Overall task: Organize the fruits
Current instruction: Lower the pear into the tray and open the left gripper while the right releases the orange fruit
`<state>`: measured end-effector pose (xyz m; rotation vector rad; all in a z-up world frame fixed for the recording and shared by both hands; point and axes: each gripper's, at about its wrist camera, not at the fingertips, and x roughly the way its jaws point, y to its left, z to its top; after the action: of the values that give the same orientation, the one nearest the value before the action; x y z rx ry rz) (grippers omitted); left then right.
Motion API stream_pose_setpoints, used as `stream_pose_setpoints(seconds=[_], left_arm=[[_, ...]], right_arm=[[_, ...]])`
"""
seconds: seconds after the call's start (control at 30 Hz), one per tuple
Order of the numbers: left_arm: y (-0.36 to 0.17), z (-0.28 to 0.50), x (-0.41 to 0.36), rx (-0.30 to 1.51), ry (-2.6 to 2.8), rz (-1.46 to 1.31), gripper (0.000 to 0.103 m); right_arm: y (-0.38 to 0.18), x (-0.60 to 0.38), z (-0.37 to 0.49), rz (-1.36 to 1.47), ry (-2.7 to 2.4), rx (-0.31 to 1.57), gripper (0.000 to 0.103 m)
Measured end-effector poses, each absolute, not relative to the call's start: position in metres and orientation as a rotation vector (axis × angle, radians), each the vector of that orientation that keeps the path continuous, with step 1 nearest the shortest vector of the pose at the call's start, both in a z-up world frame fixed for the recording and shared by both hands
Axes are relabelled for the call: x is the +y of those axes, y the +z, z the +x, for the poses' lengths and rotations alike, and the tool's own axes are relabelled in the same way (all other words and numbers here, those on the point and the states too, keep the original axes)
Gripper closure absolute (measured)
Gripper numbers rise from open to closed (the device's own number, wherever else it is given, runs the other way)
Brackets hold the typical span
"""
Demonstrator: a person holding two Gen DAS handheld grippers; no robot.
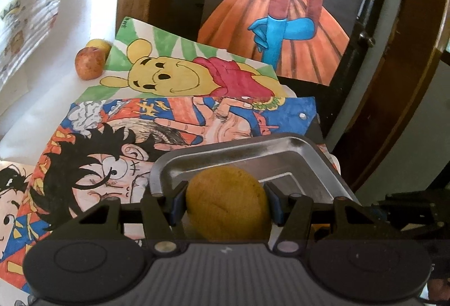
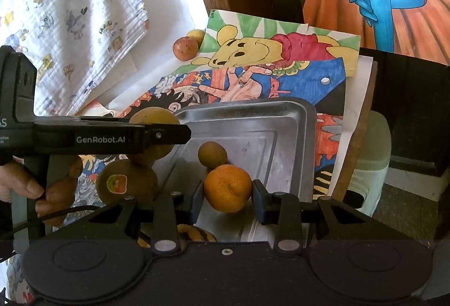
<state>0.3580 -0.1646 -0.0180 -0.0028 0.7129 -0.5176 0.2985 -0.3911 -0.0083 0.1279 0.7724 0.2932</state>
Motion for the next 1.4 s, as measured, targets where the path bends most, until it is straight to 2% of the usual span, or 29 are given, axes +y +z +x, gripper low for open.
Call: stream_pose_setpoints(seconds=[1.03, 1.27, 1.4], left_arm=[[-0.025, 0.355, -0.168, 0.745, -0.533, 0.028, 0.042], [-0.017, 0.350, -0.164, 0.720, -0.533, 0.022, 0.042], [-0.012, 0.347, -0.162, 0.706, -0.527, 0.012, 0.036]], right_arm=[[-0.009, -0.390, 0.298, 0.088, 0.249, 0.795, 0.062], [-0.007, -0.390, 0.295, 0.087, 0.230, 0.782, 0.056], [-0.006, -0.390, 0.292, 0.087, 0.215, 0.775, 0.050]])
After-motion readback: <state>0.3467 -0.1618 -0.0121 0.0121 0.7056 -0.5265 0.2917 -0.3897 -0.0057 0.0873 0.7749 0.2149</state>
